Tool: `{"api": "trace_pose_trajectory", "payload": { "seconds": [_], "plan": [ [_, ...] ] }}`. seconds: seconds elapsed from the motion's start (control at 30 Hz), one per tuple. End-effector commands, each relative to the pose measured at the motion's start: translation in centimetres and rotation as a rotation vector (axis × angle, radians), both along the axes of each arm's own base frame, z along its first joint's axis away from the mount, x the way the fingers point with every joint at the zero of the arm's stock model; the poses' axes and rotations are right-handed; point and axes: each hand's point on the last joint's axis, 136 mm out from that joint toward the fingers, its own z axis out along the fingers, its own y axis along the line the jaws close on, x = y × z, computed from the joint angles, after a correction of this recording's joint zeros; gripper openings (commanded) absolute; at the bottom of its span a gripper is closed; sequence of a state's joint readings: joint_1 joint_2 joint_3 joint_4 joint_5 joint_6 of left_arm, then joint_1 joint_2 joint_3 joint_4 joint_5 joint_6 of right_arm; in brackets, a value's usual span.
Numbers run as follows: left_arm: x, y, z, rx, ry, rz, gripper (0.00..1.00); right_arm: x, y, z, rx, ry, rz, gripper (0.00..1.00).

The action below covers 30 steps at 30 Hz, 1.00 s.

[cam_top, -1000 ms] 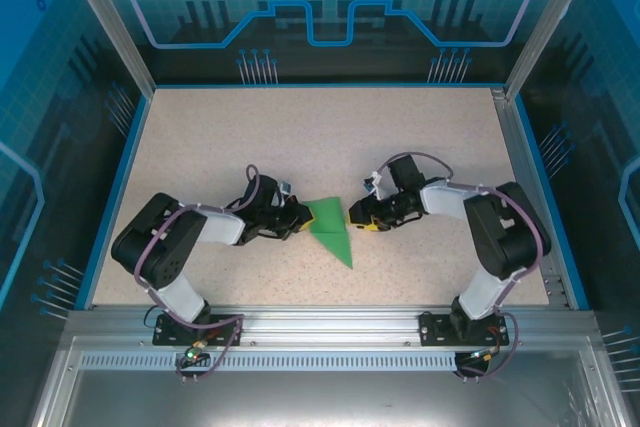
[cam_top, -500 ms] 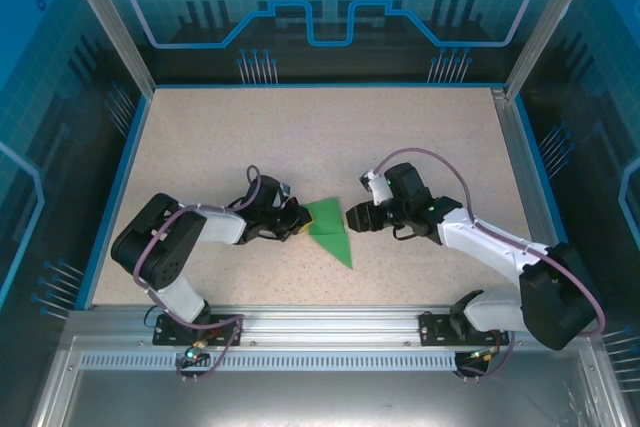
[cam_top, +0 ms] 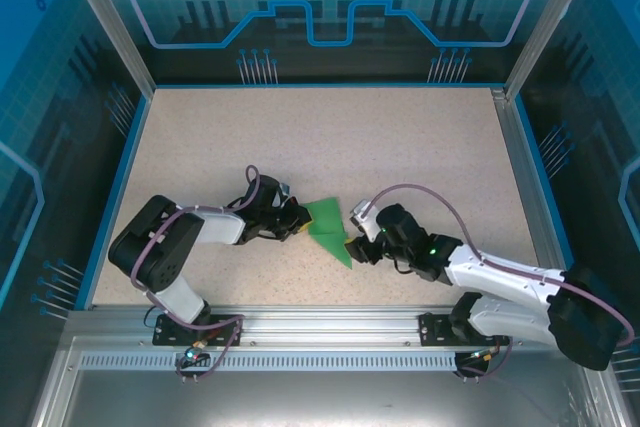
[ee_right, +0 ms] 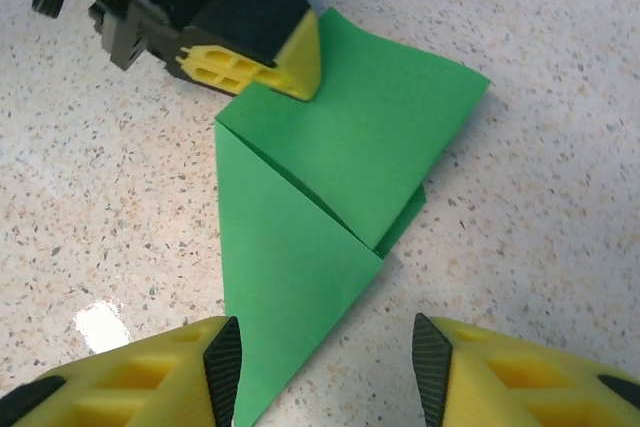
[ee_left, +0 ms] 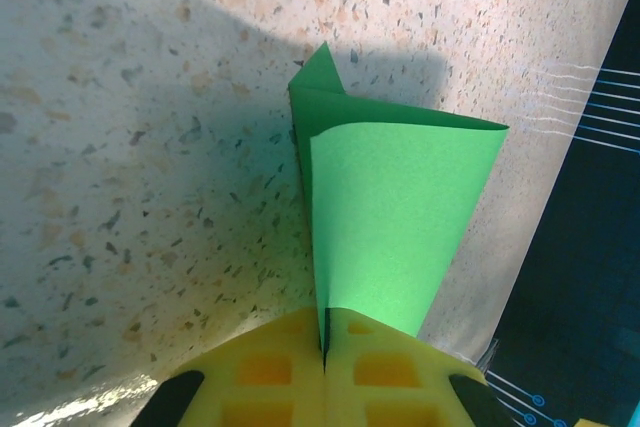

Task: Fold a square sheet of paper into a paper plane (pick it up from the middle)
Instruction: Fold the wing for the fifth time at the center of the table.

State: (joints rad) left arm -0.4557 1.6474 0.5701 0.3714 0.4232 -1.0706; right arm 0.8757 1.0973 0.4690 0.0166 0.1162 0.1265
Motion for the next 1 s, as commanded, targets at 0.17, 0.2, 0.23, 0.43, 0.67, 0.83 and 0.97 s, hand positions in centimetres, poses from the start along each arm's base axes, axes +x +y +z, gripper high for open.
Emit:
{"api": "trace_pose_trajectory", "payload": {
  "seconds": [0.17,0.2,0.23,0.43,0.67,0.83,0.97],
  "plan": [
    [0.2,-0.5,1.4,-0.012,-0.038,-0.012,0.00,-0.6,3.7,-2.0,-0.250,-0.224,0.134,0.49],
    [0.2,-0.5,1.7,-0.021,-0.044,-0.012,0.00,-0.7,4.4,-2.2,-0.270,-0.246,0.148,0.48],
    [0.2,-0.6,1.9,-0.026,-0.047,-0.012,0.00,-0.5,4.9,-2.4,-0.291,-0.278,0.146,0.48],
    [0.2,-0.6,2.6,-0.013,-0.053,-0.022,0.00,1.0,5.9,-3.8,-0.364,-0.354,0.117,0.45],
    [0.4,-0.7,2.1,-0.012,-0.036,-0.024,0.00,1.8,6.2,-4.5,-0.374,-0.389,0.087,0.38],
    [0.5,-0.9,2.0,-0.014,-0.034,-0.028,0.00,1.8,5.9,-4.8,-0.378,-0.389,0.082,0.34],
    [0.4,-0.8,2.1,-0.010,-0.034,-0.030,0.00,1.8,5.6,-5.2,-0.390,-0.374,0.074,0.30]
  ]
}}
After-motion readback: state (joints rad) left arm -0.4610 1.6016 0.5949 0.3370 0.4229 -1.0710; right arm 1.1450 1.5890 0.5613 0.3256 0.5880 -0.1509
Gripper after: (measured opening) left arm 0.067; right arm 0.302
